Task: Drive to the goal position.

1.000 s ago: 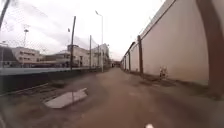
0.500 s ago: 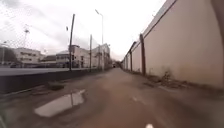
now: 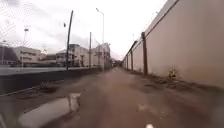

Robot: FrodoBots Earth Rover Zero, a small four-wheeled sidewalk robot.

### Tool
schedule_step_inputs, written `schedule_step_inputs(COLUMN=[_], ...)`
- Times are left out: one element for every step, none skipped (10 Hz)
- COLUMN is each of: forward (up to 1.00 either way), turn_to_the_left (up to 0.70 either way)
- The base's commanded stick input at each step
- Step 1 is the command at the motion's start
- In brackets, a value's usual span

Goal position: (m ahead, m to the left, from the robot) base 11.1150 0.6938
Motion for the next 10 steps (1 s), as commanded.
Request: schedule_step_inputs(forward=[0.7, 0.7, 0.7, 0.7, 0.7, 0.7, 0.7, 0.7, 0.7, 0.7], turn_to_the_left=[0.0, 0.0, 0.0, 0.0, 0.0, 0.0, 0.0, 0.0, 0.0, 0.0])
